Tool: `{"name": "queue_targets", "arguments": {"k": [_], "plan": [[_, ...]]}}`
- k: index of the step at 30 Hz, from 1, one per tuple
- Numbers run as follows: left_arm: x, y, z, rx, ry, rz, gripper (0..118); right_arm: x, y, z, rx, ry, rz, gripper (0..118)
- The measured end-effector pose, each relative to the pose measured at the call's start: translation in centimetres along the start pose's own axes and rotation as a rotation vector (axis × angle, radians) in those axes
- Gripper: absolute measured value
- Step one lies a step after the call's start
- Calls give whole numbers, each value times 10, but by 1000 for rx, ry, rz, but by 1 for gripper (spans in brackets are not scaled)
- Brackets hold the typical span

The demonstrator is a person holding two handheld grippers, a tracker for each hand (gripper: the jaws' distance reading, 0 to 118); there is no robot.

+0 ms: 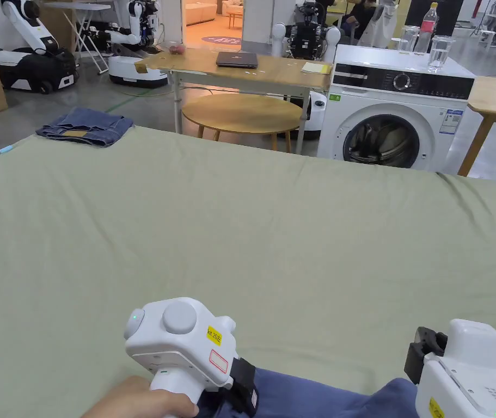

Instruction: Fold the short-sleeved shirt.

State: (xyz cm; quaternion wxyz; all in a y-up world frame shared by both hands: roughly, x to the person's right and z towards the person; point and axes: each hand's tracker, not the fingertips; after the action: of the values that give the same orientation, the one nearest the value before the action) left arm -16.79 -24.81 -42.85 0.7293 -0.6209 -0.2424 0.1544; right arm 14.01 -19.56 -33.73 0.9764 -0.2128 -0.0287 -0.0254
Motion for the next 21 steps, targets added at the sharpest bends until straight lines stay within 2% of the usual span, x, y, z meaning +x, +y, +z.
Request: {"name": "queue_targets", "arguments": {"k": [1, 4, 5, 8, 11, 12, 13, 15, 21], "plan": [[1, 1, 2, 1, -2, -2, 19, 1, -1, 0, -2, -1, 0, 0], [3, 0, 14, 0, -66, 2, 48, 2, -1, -1, -5, -1, -2, 0], [6, -2, 19, 7, -65, -1, 52, 2, -1, 0, -5, 0, -3, 0], [10, -3, 40, 34, -89, -37, 53, 2, 0, 2, -1, -1, 0, 0], [6, -2, 64, 64, -188, -48, 52, 3, 1, 3, 2, 3, -1, 0], [4, -3, 72, 77, -211, -58, 50, 4, 2, 4, 2, 4, -2, 0], [3, -4, 77, 96, -224, -67, 43, 4, 2, 4, 3, 4, -4, 0], [-3, -4, 86, 125, -213, -78, 21, 4, 2, 4, 5, 7, -8, 0], [-22, -6, 68, 158, -117, -69, 5, 4, 3, 5, 7, 15, -14, 0]]}}
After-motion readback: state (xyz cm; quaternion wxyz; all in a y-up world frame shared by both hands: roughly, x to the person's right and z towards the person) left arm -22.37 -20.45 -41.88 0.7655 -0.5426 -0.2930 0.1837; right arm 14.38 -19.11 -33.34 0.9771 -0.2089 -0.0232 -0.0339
